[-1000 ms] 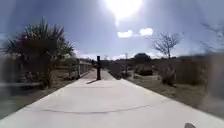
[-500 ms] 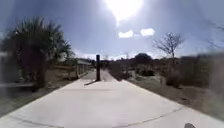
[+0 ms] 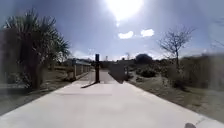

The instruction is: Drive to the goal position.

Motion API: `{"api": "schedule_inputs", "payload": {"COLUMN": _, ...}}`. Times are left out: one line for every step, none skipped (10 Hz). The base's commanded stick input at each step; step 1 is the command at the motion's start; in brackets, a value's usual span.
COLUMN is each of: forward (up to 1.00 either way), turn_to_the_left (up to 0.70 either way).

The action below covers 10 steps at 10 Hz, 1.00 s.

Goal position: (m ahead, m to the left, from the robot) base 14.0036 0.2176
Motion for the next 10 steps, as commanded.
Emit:
{"api": "schedule_inputs", "payload": {"forward": 0.7, "turn_to_the_left": 0.0}}
{"api": "schedule_inputs", "payload": {"forward": 0.7, "turn_to_the_left": 0.0}}
{"api": "schedule_inputs", "payload": {"forward": 0.7, "turn_to_the_left": 0.0}}
{"api": "schedule_inputs", "payload": {"forward": 0.7, "turn_to_the_left": 0.0}}
{"api": "schedule_inputs", "payload": {"forward": 0.7, "turn_to_the_left": 0.0}}
{"api": "schedule_inputs", "payload": {"forward": 0.7, "turn_to_the_left": 0.0}}
{"api": "schedule_inputs", "payload": {"forward": 0.7, "turn_to_the_left": 0.0}}
{"api": "schedule_inputs", "payload": {"forward": 0.7, "turn_to_the_left": 0.0}}
{"api": "schedule_inputs", "payload": {"forward": 0.7, "turn_to_the_left": 0.0}}
{"api": "schedule_inputs", "payload": {"forward": 0.7, "turn_to_the_left": 0.0}}
